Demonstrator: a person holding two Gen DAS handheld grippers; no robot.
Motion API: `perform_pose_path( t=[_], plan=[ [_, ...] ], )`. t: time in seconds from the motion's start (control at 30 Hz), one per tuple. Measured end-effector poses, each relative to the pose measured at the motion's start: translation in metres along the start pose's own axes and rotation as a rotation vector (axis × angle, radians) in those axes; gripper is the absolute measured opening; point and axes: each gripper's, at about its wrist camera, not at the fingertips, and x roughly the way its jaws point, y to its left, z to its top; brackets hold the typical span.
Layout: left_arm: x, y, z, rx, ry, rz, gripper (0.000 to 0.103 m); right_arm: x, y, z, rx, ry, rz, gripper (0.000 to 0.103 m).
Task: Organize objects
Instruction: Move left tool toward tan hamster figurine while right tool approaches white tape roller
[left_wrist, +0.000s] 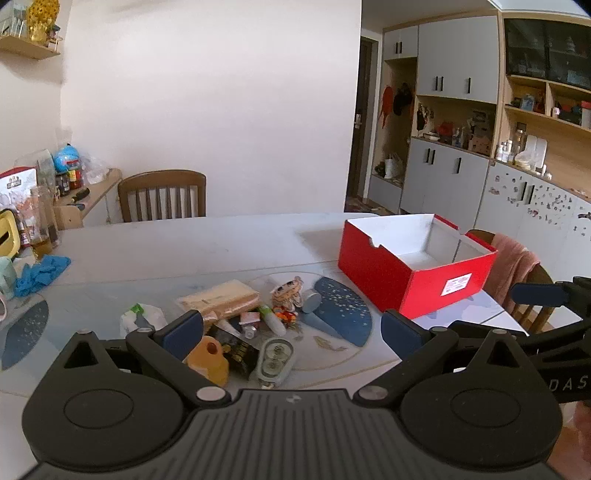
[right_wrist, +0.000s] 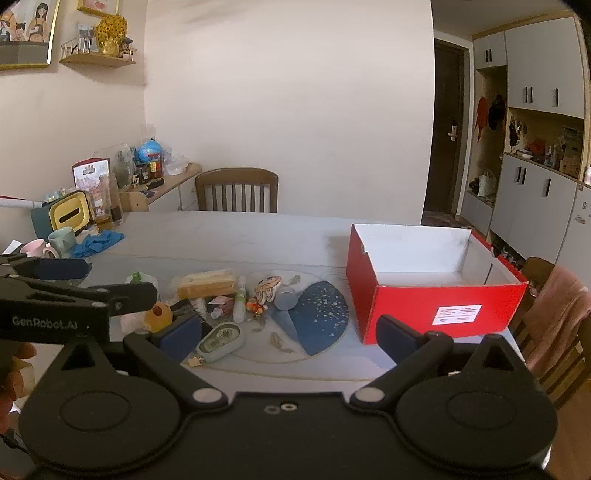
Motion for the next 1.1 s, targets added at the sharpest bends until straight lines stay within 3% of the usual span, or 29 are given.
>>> perform_pose_path(
  t=[0.37,0.63,0.87,1.1],
  plan=[
    [0.03,0.023,-0.008,0.016,0.032,0.081,0.103,0.04,0.011,0.006,-0.008,0.062,0.027,0.101],
    [0.065,0.043,-0.026,0.036,0.077,0.112,0.103,0.087,0.017,0.006,0.014,0.18,0.04,0.101],
    [0.097,0.059,-0.04,0.058,0.121,0.127,0.102,0.131,0.023,0.002,0.047,0.277,0.047,0.099],
    [0.124,0.068,-0.053,0.099,0.16,0.094,0.101,0.172,0.038,-0.001,0.053,0.38,0.067,0.096]
  ],
)
